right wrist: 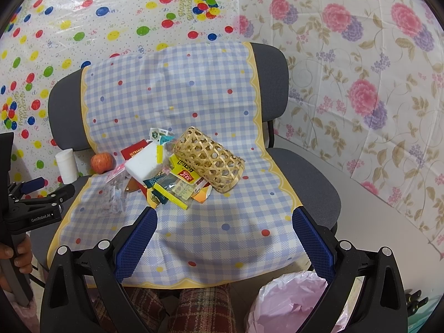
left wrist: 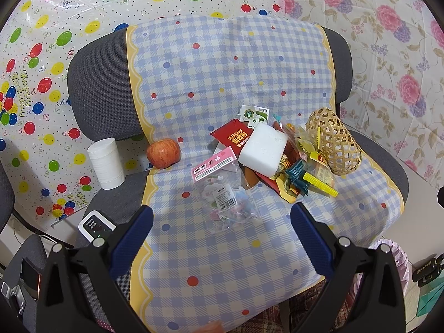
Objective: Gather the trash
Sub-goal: 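Reach the right tool to the woven bamboo tube and close on it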
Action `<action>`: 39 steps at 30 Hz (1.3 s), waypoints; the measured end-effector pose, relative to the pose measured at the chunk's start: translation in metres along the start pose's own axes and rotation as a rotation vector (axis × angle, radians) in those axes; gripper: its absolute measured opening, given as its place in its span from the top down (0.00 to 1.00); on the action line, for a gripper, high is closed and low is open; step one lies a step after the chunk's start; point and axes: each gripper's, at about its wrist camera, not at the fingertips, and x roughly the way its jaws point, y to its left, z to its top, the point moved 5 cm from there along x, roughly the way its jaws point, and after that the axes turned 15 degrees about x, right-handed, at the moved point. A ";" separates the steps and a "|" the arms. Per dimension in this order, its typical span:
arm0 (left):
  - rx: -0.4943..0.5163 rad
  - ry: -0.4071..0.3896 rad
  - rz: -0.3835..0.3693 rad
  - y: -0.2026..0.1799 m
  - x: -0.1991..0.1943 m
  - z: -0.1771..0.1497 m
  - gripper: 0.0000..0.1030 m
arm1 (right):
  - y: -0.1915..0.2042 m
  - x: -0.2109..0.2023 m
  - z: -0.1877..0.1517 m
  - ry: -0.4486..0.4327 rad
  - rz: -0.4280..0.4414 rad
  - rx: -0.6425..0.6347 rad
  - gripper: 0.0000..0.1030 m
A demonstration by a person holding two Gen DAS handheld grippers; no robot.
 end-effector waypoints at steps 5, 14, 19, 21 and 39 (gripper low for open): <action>-0.004 0.007 -0.001 0.002 0.001 -0.003 0.07 | -0.009 0.007 0.003 0.007 0.001 0.019 0.06; -0.035 0.026 -0.031 0.006 0.022 -0.002 0.07 | -0.008 0.044 0.002 -0.024 -0.012 -0.006 0.06; -0.048 0.047 -0.056 0.006 0.037 -0.005 0.07 | -0.010 0.069 0.008 -0.034 0.004 0.008 0.06; -0.050 0.057 -0.048 0.007 0.043 -0.007 0.07 | -0.008 0.075 0.010 -0.063 0.034 -0.002 0.06; -0.004 0.054 0.005 0.010 0.099 0.022 0.07 | 0.027 0.178 0.023 0.037 0.032 -0.224 0.08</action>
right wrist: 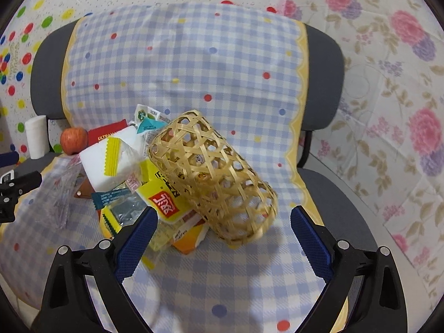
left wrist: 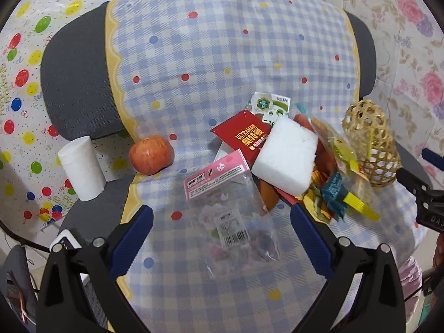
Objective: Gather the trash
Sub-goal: 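Reach the right tool to the woven bamboo tube and close on it, then lift the bamboo tube with the right tool while the left tool grasps a yellow snack packet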
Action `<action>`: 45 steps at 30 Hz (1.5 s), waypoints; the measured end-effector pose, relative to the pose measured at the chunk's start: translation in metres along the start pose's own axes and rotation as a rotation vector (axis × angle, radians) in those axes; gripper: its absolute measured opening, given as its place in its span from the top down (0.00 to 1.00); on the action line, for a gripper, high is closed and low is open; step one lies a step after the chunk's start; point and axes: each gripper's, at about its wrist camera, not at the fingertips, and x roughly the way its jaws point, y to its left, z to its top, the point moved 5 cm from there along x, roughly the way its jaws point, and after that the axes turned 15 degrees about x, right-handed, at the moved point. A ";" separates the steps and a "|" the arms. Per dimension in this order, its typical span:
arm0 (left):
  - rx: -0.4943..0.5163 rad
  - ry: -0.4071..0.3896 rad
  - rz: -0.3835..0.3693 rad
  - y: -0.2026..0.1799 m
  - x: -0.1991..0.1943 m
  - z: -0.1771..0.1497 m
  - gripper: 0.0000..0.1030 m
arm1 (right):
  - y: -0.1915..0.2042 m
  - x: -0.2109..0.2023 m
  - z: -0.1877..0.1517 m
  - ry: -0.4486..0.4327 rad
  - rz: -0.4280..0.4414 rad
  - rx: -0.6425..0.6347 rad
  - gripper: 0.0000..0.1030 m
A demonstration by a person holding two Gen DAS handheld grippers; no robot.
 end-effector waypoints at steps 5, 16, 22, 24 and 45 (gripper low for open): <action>0.001 0.019 -0.041 -0.001 0.014 0.009 0.07 | 0.008 0.019 0.011 -0.003 -0.007 -0.045 0.08; 0.000 0.023 -0.087 -0.009 0.028 0.019 0.10 | 0.036 0.048 0.020 0.005 -0.029 -0.166 0.08; 0.016 0.010 -0.098 -0.012 0.020 0.019 0.13 | 0.030 0.035 0.019 -0.034 -0.049 -0.168 0.28; 0.031 -0.003 -0.114 -0.018 0.014 0.019 0.15 | 0.019 0.027 0.021 -0.036 -0.044 -0.127 0.34; 0.189 -0.097 -0.296 -0.135 0.009 0.037 0.46 | -0.099 -0.101 -0.021 -0.138 0.047 0.345 0.35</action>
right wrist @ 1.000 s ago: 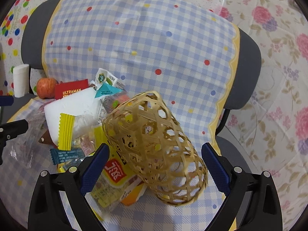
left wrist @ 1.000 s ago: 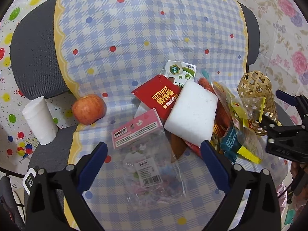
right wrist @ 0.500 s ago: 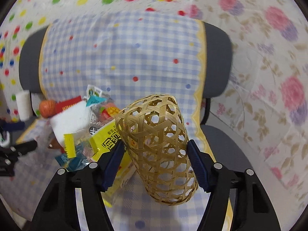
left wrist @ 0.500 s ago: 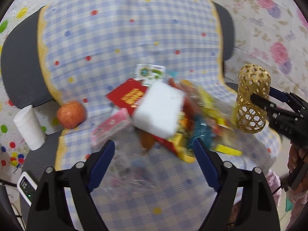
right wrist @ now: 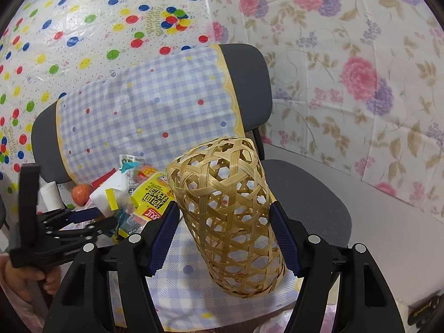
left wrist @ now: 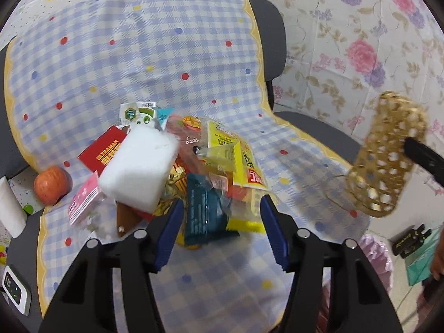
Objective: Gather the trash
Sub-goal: 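Lift the bamboo tube with the right tool while the left tool grasps a yellow snack packet, then carry both items over the pink wastebasket and open both tools to drop them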
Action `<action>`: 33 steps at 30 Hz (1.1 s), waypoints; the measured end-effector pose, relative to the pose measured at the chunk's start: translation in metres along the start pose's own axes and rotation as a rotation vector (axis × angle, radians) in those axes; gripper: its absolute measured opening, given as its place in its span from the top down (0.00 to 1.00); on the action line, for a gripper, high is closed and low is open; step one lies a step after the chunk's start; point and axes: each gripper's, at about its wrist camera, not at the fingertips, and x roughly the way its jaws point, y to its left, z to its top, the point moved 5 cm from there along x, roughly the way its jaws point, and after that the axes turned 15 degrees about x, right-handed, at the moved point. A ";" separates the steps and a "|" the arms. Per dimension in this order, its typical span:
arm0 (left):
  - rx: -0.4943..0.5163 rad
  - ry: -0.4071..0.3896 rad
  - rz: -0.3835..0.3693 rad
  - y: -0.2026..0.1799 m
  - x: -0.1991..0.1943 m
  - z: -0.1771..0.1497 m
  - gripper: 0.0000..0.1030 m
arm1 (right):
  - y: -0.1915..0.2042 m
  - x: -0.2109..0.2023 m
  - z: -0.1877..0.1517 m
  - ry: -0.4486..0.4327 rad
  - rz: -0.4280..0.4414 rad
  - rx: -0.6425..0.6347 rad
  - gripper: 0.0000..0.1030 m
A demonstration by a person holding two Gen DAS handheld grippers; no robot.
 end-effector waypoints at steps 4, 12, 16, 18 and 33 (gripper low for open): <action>0.019 0.037 -0.001 -0.010 0.014 -0.001 0.48 | -0.009 0.000 -0.002 0.013 0.018 0.039 0.35; -0.024 -0.049 0.019 0.002 0.005 0.016 0.50 | -0.013 -0.002 -0.002 0.002 0.024 0.042 0.35; 0.020 -0.028 0.047 0.000 0.012 0.024 0.47 | -0.010 0.001 -0.001 -0.001 0.036 0.044 0.35; -0.003 -0.016 0.035 0.001 0.020 0.027 0.47 | -0.009 0.003 -0.001 0.001 0.041 0.048 0.35; 0.013 -0.104 0.001 0.003 0.013 0.067 1.00 | -0.014 -0.010 0.013 -0.071 -0.023 0.028 0.35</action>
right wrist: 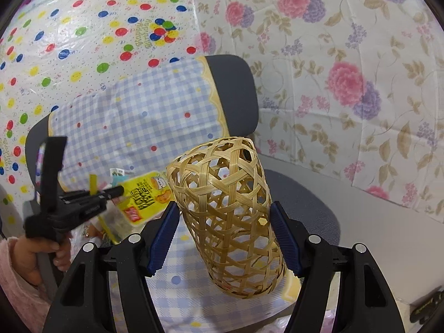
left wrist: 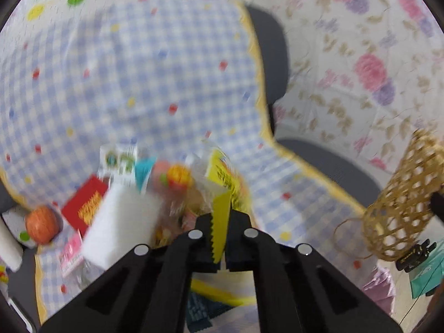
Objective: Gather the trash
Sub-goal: 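Carry both items over the pink wastebasket and open both tools to drop them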
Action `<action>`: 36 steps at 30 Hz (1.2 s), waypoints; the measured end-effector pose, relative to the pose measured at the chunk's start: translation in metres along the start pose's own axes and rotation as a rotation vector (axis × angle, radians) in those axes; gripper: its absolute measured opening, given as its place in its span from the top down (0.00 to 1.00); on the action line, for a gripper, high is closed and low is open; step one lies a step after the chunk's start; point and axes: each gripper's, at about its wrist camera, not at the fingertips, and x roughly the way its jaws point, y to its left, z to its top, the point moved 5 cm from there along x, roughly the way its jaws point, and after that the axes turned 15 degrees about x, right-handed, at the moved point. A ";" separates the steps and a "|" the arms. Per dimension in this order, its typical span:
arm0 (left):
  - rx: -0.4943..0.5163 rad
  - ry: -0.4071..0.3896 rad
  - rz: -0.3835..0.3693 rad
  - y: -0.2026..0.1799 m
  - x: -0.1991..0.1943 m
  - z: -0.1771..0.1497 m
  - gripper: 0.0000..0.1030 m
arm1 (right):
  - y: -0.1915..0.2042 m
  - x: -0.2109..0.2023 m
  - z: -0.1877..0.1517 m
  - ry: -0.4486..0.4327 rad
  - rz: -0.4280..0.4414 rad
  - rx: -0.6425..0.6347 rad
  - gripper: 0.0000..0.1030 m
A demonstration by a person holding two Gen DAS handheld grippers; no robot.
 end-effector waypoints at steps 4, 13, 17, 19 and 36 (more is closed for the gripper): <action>0.024 -0.113 -0.036 -0.013 -0.040 0.024 1.00 | -0.005 -0.025 0.010 -0.045 -0.013 -0.003 0.35; 0.083 -0.208 -0.148 -0.069 -0.098 0.016 1.00 | -0.021 -0.073 0.001 -0.055 -0.062 0.005 0.35; 0.123 -0.207 -0.236 -0.102 -0.110 -0.001 1.00 | -0.035 -0.090 -0.016 -0.026 -0.111 0.012 0.38; 0.152 -0.204 -0.287 -0.122 -0.115 -0.010 1.00 | -0.045 -0.100 -0.028 -0.008 -0.147 0.016 0.38; 0.362 -0.198 -0.614 -0.257 -0.133 -0.049 1.00 | -0.128 -0.155 -0.091 0.032 -0.337 0.140 0.38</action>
